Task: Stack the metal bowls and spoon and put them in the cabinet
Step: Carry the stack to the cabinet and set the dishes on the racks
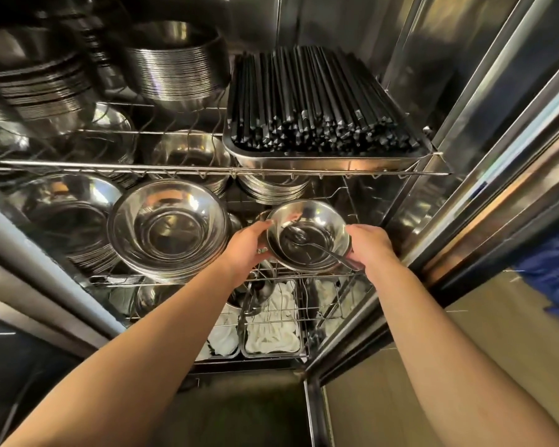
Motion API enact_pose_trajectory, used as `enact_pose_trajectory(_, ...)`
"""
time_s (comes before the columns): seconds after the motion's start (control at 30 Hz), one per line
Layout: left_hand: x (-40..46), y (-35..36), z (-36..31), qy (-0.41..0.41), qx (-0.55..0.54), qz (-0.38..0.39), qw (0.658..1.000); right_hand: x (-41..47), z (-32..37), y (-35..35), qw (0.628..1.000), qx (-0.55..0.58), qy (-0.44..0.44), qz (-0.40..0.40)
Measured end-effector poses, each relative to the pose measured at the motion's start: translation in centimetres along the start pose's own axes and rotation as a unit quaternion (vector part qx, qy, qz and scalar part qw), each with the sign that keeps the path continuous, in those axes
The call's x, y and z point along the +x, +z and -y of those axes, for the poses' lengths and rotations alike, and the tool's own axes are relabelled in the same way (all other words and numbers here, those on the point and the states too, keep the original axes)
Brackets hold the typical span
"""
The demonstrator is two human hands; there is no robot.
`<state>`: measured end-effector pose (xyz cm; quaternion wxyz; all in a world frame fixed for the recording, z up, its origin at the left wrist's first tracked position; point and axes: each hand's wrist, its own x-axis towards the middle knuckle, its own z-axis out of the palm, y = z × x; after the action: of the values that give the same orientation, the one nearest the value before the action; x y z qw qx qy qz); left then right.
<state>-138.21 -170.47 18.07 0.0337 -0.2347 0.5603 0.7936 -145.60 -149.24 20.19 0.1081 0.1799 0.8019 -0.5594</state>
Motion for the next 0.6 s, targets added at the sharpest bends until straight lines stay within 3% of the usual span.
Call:
enact_pose_trajectory(0.2, 0.4, -1.0, 0.6, 0.01, 0.012, -0.016, 1.0, 0.1, -0.5, 0.2, 0.998, -0.051, -0.047, 0.006)
enact_pose_trajectory(0.33, -1.0, -1.8, 1.6, 0.055, 0.209, -0.024, 0.976, -0.1, -0.6, 0.2, 0.993, -0.085, -0.078, 0.001)
enact_pose_trajectory(0.43, -2.8, -2.8, 3.0, 0.111, 0.358, 0.012, 0.927, -0.7, -0.6, 0.6, 0.982, -0.133, -0.133, -0.005)
enact_pose_trajectory(0.6, -5.2, -5.8, 5.3, 0.243, 0.587, 0.014, 0.772, -1.4, -0.9, 1.3, 0.918, -0.308, -0.247, -0.023)
